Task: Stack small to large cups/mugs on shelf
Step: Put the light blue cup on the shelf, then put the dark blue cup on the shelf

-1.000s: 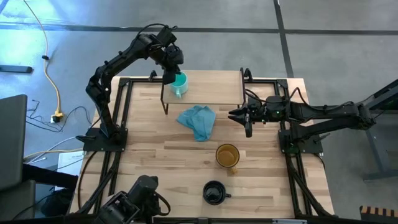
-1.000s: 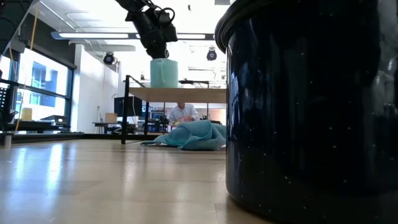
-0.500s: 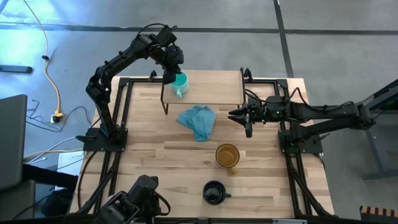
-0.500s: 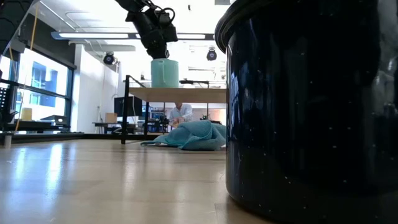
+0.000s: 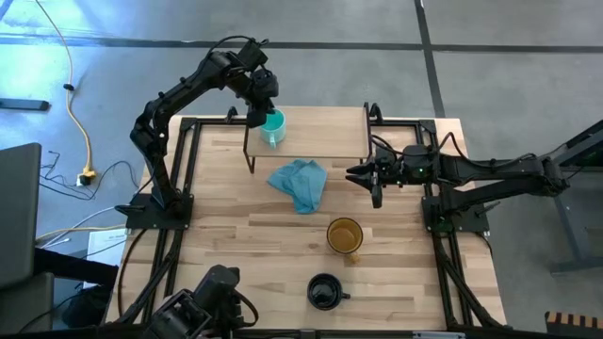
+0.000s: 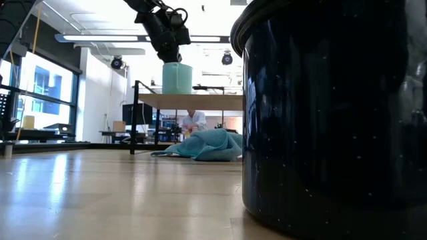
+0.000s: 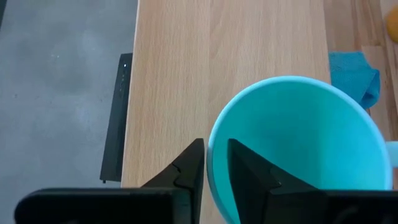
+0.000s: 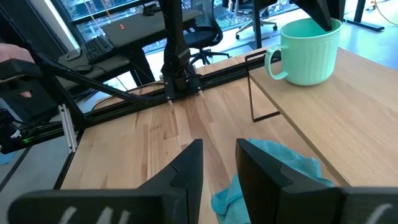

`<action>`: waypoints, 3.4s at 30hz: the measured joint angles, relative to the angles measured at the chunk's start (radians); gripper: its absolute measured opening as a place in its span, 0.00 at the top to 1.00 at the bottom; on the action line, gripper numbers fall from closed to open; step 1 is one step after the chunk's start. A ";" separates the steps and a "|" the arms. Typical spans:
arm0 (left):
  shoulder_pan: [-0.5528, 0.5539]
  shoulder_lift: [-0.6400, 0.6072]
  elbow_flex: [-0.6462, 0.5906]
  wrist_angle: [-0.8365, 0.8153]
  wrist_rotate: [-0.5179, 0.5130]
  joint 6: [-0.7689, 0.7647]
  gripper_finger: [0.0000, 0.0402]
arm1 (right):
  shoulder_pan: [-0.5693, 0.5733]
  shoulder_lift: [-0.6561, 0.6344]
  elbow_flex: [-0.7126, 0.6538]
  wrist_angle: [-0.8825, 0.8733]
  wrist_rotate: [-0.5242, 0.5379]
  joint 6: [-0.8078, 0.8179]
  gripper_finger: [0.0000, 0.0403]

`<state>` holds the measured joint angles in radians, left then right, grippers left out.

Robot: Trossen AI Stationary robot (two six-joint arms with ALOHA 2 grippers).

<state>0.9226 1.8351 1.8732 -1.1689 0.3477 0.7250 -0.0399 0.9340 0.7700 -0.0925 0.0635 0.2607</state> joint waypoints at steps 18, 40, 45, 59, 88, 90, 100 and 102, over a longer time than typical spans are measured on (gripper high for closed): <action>-0.022 0.000 0.000 0.018 -0.006 0.003 0.84 | 0.000 0.000 0.000 0.000 0.001 0.000 0.79; -0.019 0.000 0.000 0.049 -0.044 -0.053 0.84 | 0.000 0.000 0.000 0.000 0.001 0.011 0.79; -0.019 0.000 0.000 0.043 -0.043 -0.067 0.84 | 0.000 0.000 0.000 0.000 -0.004 0.011 0.79; -0.020 0.000 0.000 0.039 -0.045 -0.079 0.84 | 0.000 0.000 0.000 -0.018 -0.008 0.008 0.79; -0.020 -0.002 0.073 0.035 0.001 -0.105 0.84 | 0.000 0.000 0.000 -0.023 -0.011 0.008 0.79; -0.020 -0.002 0.099 0.021 0.001 -0.104 0.84 | 0.000 0.000 0.000 -0.023 -0.011 0.008 0.79; -0.020 -0.002 0.363 -0.108 0.007 -0.192 0.84 | 0.000 0.000 0.000 -0.023 -0.011 0.009 0.79; -0.022 -0.002 0.449 -0.146 0.071 -0.262 0.84 | 0.000 0.000 0.000 -0.023 -0.011 0.010 0.79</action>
<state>0.9008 1.8332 2.3219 -1.3151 0.4190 0.4625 -0.0396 0.9340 0.7700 -0.1154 0.0521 0.2703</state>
